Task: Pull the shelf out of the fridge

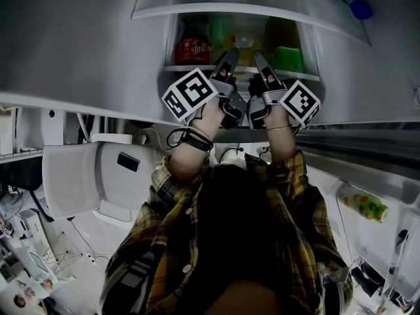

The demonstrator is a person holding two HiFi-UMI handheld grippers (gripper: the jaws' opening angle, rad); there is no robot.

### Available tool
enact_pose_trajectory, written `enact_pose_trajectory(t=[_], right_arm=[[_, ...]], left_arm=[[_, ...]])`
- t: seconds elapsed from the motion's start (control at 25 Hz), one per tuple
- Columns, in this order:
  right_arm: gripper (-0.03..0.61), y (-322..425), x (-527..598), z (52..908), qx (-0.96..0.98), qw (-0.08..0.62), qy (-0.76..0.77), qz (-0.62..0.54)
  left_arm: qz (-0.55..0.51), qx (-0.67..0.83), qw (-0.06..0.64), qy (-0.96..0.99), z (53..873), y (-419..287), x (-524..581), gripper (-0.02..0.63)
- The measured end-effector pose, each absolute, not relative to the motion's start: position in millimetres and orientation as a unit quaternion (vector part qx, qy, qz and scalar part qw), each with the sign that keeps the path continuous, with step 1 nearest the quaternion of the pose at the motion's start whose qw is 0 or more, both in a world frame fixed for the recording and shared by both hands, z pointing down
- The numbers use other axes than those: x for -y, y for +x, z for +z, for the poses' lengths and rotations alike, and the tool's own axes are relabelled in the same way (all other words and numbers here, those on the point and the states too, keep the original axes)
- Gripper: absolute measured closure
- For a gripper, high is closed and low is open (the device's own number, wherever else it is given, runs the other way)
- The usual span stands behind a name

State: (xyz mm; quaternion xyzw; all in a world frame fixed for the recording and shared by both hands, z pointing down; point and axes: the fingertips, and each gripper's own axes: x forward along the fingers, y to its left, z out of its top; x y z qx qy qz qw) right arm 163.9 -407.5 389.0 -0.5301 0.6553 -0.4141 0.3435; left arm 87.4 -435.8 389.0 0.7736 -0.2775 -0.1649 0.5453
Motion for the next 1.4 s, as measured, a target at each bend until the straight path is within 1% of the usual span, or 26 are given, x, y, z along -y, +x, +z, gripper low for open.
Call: enact_pose_trajectory(t=[0.08, 0.12, 0.16, 0.2, 0.24, 0.28, 0.44, 0.64, 1.4], right_arm=[[0.454, 165, 409, 389, -0.651, 0.347, -0.533, -0.413], [0.454, 166, 409, 388, -0.65, 0.349, -0.534, -0.412], [0.456, 167, 409, 388, -0.649, 0.352, -0.534, -0.412], [0.46, 167, 409, 389, -0.647, 0.355, -0.533, -0.414], [0.475, 168, 409, 389, -0.643, 0.36, -0.532, -0.417], [0.506, 168, 409, 389, -0.64, 0.366, -0.529, -0.42], [0.518, 170, 408, 390, -0.629, 0.387, -0.523, -0.425], [0.525, 171, 407, 392, -0.623, 0.404, -0.516, -0.427], [0.532, 164, 389, 390, -0.619, 0.426, -0.497, -0.435]], left_arm=[[-0.167, 0.283, 0.548, 0.769, 390, 87, 439, 0.465], [-0.169, 0.284, 0.553, 0.765, 391, 86, 441, 0.495], [-0.171, 0.284, 0.558, 0.76, 392, 86, 442, 0.546], [-0.175, 0.283, 0.563, 0.756, 393, 85, 442, 0.563], [-0.18, 0.28, 0.567, 0.754, 393, 85, 443, 0.566], [-0.184, 0.278, 0.569, 0.752, 393, 84, 443, 0.567], [-0.196, 0.271, 0.568, 0.752, 392, 84, 443, 0.572], [-0.196, 0.273, 0.565, 0.753, 393, 84, 443, 0.574], [-0.208, 0.261, 0.574, 0.748, 394, 78, 424, 0.58]])
